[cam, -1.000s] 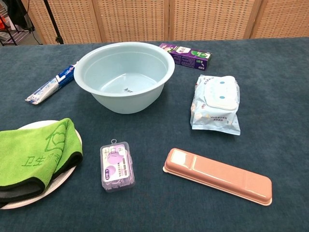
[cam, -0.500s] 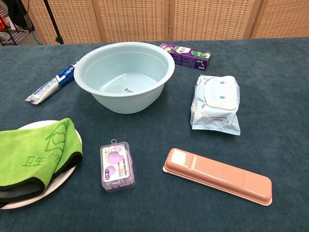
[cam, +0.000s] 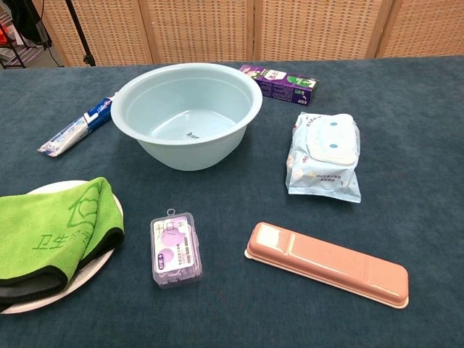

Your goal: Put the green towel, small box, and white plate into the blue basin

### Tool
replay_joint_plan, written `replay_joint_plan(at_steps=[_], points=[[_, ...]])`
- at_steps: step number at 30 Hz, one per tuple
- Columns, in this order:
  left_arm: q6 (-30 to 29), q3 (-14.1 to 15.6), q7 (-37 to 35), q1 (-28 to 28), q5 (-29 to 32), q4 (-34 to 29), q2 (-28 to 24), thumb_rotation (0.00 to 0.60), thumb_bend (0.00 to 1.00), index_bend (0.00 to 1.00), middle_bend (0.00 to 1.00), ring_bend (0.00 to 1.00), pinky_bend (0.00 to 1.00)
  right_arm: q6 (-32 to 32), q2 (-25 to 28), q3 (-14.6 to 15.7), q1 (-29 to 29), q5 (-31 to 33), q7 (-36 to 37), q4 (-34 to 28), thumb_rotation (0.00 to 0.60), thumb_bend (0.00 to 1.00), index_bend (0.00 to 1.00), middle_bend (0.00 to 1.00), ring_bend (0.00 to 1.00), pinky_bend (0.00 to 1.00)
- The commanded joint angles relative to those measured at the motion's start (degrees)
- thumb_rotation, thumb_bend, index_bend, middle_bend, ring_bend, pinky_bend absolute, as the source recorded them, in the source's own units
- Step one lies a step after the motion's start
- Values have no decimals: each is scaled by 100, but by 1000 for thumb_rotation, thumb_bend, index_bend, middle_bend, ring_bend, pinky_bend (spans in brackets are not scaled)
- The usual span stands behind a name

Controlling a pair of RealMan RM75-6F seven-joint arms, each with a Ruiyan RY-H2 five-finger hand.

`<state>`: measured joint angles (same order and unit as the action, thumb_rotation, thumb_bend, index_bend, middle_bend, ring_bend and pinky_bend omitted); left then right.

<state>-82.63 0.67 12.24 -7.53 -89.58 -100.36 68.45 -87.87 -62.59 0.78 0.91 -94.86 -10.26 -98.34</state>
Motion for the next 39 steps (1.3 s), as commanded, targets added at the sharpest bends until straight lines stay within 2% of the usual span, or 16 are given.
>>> replay_joint_plan(at_steps=[1,7,14,24,31,39], points=[[272,78,-7,-70,105,-114,-55,600,155,0,0,0,0,-2,7,0,-4,8,8,-10,600,156,61,0,0,0],[1059,147,318,-386,422,-437,-269,600,152,0,0,0,0,-42,39,-24,-15,33,65,-29,600,156,61,0,0,0],[1669,112,663,-749,660,-862,-472,600,149,0,0,0,0,-81,20,-24,-17,-15,108,9,600,156,61,0,0,0],[2452,10,1292,-1241,1653,-1370,-624,600,155,0,0,0,0,-130,29,-37,-29,-27,162,19,600,156,61,0,0,0],[2733,50,1953,-1564,2353,-1428,-503,600,155,0,0,0,0,-157,43,-47,-37,-25,196,16,600,156,61,0,0,0],[2794,122,2510,-1863,2987,-1317,-169,600,155,0,0,0,0,-173,61,-63,-41,-4,253,21,600,156,61,0,0,0]])
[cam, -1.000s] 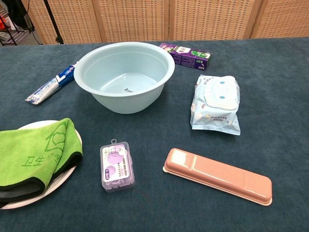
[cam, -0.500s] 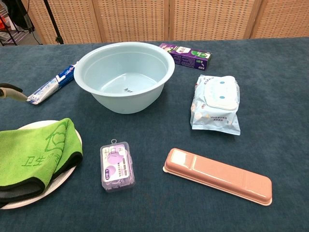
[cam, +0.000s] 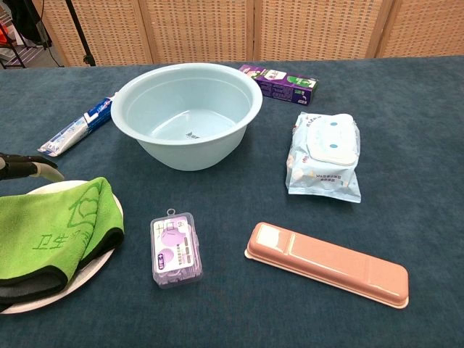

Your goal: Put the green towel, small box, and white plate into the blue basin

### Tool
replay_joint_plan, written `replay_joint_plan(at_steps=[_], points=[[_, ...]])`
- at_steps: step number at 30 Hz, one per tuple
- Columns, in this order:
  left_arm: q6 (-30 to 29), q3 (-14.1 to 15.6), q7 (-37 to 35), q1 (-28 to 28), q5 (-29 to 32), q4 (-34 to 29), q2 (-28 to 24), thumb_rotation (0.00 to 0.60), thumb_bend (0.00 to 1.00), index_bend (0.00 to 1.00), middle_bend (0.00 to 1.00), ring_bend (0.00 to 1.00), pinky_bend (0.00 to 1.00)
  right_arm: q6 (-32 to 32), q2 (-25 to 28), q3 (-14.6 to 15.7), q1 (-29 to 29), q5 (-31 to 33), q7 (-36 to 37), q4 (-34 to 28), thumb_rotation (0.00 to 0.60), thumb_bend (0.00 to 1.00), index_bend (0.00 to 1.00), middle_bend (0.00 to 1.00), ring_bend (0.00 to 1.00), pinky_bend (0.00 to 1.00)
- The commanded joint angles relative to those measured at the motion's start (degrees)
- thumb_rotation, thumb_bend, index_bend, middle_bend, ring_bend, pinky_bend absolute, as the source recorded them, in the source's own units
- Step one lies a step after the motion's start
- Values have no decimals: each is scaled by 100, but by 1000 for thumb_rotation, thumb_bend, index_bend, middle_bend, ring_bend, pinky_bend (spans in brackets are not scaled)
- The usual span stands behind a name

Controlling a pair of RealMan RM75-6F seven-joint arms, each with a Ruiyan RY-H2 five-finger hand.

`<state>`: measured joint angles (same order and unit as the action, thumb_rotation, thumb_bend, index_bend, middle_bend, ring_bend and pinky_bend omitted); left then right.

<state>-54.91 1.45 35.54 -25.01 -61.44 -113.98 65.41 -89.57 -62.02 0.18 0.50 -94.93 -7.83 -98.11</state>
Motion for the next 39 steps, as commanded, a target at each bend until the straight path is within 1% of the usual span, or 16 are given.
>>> replay_joint_plan(at_steps=[1,9,13,15,17,19,22,24,27,30,33,36,39], points=[[20,61,253,-153,237,57,186,600,155,0,0,0,0,-6,8,-6,-2,10,20,2,600,156,61,0,0,0],[-139,160,658,-342,669,338,702,600,157,0,0,0,0,-31,43,-23,-11,34,103,3,600,156,61,0,0,0],[-277,209,800,-382,738,562,980,600,159,0,0,0,3,-49,55,-34,-15,38,139,5,600,156,61,0,0,0],[-360,245,859,-385,740,643,1098,600,161,0,0,0,16,-50,61,-36,-16,45,161,11,600,156,61,0,0,0],[-445,281,917,-385,721,707,1193,600,166,16,0,0,61,-59,67,-38,-19,44,171,10,600,156,61,0,0,0],[-524,309,946,-377,655,753,1260,600,172,63,0,5,99,-63,70,-34,-22,36,175,8,600,156,61,0,0,0],[-610,349,924,-355,547,801,1327,600,194,192,12,73,161,-63,70,-36,-20,36,199,11,600,156,61,0,0,0],[-692,360,895,-336,448,848,1370,600,222,283,61,125,195,-60,73,-34,-18,30,212,7,600,156,61,0,0,0],[-872,391,844,-276,184,963,1450,600,248,382,143,175,226,-62,72,-34,-18,26,222,0,600,156,61,0,0,0],[-1016,415,786,-222,-48,1044,1507,600,274,491,200,221,262,-59,67,-33,-18,26,223,-3,600,156,61,0,0,0],[-1116,420,741,-184,-200,1084,1539,600,299,570,264,279,298,-54,69,-31,-18,27,227,-6,600,156,61,0,0,0],[-1268,417,698,-130,-415,1177,1607,600,311,625,326,341,325,-56,67,-35,-19,33,232,-6,600,156,61,0,0,0],[-1409,391,633,-77,-590,1276,1667,600,320,667,360,369,339,-55,67,-37,-19,38,241,-8,600,156,61,0,0,0]])
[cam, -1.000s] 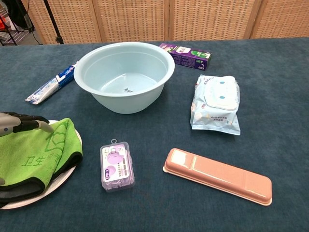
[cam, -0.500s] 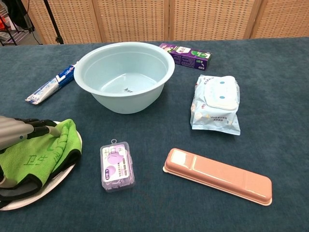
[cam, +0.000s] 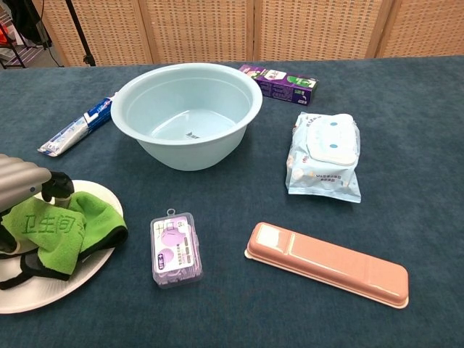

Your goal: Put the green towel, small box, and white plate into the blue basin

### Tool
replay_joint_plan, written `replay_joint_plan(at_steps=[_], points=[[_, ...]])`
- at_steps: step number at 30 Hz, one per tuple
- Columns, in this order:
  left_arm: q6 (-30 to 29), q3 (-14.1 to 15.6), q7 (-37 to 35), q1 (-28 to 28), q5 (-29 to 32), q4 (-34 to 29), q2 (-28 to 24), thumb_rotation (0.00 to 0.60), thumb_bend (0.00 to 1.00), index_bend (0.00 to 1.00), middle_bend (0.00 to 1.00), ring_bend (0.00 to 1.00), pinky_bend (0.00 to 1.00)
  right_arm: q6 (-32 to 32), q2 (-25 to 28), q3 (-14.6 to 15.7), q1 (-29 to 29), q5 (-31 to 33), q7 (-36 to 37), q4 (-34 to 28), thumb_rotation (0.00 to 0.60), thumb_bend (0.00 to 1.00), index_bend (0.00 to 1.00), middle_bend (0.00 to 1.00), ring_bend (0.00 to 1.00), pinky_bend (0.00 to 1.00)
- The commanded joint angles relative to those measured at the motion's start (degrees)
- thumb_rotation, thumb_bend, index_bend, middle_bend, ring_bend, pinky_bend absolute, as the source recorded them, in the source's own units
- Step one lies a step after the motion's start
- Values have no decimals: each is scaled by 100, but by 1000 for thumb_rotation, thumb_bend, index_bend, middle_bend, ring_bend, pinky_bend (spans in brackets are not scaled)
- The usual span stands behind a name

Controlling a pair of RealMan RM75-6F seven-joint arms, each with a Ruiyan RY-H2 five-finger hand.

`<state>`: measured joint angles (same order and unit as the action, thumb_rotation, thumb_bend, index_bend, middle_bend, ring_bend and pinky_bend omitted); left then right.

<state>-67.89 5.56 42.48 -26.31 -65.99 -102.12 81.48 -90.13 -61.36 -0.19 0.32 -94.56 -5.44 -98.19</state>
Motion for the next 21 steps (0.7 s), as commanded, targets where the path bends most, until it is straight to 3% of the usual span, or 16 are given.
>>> replay_joint_plan(at_steps=[1,11,21], points=[[-165,-31,-81,69,-209,130,77,600,322,680,371,378,344,3,0,0,1,2,5,0,600,156,61,0,0,0],[-580,-264,-450,195,-677,230,50,600,338,771,443,441,388,15,-6,-1,4,11,9,-7,600,156,61,0,0,0],[-764,-892,-859,102,-697,-71,-335,600,339,789,455,455,389,60,-17,6,14,29,-5,-13,600,156,61,0,0,0]])
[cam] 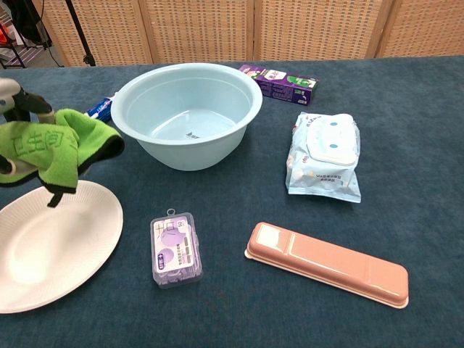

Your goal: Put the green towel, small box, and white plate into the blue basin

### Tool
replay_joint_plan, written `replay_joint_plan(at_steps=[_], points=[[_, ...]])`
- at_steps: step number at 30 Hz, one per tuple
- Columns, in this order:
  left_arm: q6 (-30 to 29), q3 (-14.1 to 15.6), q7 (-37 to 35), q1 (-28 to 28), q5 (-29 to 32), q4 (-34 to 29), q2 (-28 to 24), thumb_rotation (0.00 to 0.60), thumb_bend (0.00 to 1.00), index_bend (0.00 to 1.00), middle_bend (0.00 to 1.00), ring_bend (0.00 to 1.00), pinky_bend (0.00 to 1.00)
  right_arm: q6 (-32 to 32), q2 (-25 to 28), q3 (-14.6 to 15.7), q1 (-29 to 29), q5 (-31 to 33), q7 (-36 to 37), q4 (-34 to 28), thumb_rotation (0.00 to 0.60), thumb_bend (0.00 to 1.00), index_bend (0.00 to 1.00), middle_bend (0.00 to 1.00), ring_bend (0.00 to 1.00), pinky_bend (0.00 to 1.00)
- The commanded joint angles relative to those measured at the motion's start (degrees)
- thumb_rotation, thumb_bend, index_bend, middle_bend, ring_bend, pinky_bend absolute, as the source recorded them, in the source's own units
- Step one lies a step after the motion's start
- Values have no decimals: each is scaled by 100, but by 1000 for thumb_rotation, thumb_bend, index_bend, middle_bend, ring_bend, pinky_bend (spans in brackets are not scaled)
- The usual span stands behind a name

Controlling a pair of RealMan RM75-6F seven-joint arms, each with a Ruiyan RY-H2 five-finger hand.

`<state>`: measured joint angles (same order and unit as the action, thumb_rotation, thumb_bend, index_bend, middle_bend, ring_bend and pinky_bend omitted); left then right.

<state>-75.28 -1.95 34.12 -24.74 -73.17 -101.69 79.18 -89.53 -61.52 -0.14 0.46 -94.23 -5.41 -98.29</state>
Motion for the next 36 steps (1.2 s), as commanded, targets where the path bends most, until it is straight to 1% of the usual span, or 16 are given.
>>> replay_joint_plan(at_steps=[1,7,13,16,19,23,30,36], points=[[-19,-201,-22,-81,34,-158,-143,600,340,790,456,455,389,-4,-2,1,-1,-6,-12,-6,600,156,61,0,0,0],[101,-512,128,-303,144,-268,-202,600,343,794,457,455,389,6,-4,-3,-2,17,-25,-6,600,156,61,0,0,0],[243,-949,368,-656,494,-212,87,600,342,794,457,455,389,21,24,-23,5,64,26,-21,600,156,61,0,0,0],[247,-1147,486,-834,602,-67,272,600,343,794,457,455,389,20,35,-23,0,79,66,-13,600,156,61,0,0,0],[239,-1345,638,-1050,696,228,514,600,343,794,457,455,389,52,33,-21,12,92,103,-1,600,156,61,0,0,0],[276,-1531,845,-1322,858,601,826,600,343,794,457,455,389,94,28,-4,31,73,114,1,600,156,61,0,0,0],[298,-1727,1064,-1712,1140,1267,1400,600,343,794,457,455,389,132,21,1,39,108,145,14,600,156,61,0,0,0],[315,-1704,1066,-1940,1181,1943,1882,600,342,794,457,455,389,183,12,3,60,134,172,36,600,156,61,0,0,0]])
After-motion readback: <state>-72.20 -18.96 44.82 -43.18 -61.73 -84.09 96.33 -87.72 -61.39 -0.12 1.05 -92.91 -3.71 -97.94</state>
